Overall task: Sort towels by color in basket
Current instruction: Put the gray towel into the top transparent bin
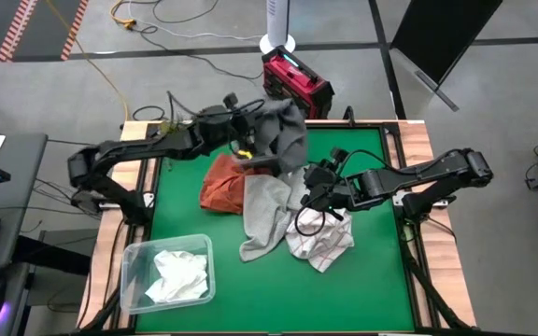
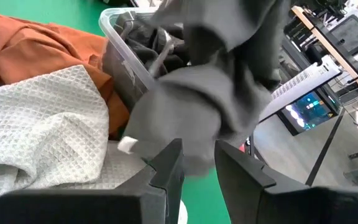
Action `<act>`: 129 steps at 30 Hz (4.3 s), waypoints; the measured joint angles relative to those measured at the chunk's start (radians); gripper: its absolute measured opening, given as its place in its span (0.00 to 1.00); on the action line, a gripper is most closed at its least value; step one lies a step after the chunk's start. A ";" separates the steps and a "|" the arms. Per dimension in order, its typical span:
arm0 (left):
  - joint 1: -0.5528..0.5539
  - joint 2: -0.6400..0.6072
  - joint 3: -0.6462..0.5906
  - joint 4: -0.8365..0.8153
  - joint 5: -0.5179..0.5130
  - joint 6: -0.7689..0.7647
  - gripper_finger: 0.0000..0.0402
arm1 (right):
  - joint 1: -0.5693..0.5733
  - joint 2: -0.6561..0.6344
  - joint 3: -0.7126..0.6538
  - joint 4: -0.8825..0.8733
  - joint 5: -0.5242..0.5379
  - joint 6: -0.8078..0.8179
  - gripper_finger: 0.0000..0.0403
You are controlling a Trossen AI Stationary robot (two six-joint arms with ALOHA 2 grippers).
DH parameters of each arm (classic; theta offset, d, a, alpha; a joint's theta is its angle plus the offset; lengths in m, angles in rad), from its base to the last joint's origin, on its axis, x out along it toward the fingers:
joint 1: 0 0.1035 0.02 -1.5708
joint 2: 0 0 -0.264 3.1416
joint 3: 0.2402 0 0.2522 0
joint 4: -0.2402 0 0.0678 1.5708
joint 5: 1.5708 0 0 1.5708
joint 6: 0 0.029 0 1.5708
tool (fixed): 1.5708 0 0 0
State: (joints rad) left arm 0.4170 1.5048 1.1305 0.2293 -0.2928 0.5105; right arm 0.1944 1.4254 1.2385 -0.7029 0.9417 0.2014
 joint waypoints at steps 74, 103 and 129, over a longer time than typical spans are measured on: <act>-0.154 0.559 0.658 -0.655 0.120 0.071 0.37 | -0.105 -0.419 -0.497 0.317 -0.082 -0.024 0.32; -0.159 0.394 0.660 -0.718 0.067 0.062 0.00 | -0.105 -0.419 -0.497 0.323 -0.083 -0.054 0.32; 0.041 0.399 0.657 -0.947 -0.173 0.033 0.00 | -0.105 -0.419 -0.497 0.443 -0.111 -0.135 0.32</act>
State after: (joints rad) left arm 0.4576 1.9038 1.7874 -0.7173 -0.4658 0.5437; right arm 0.0893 1.0065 0.7410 -0.2597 0.8307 0.0665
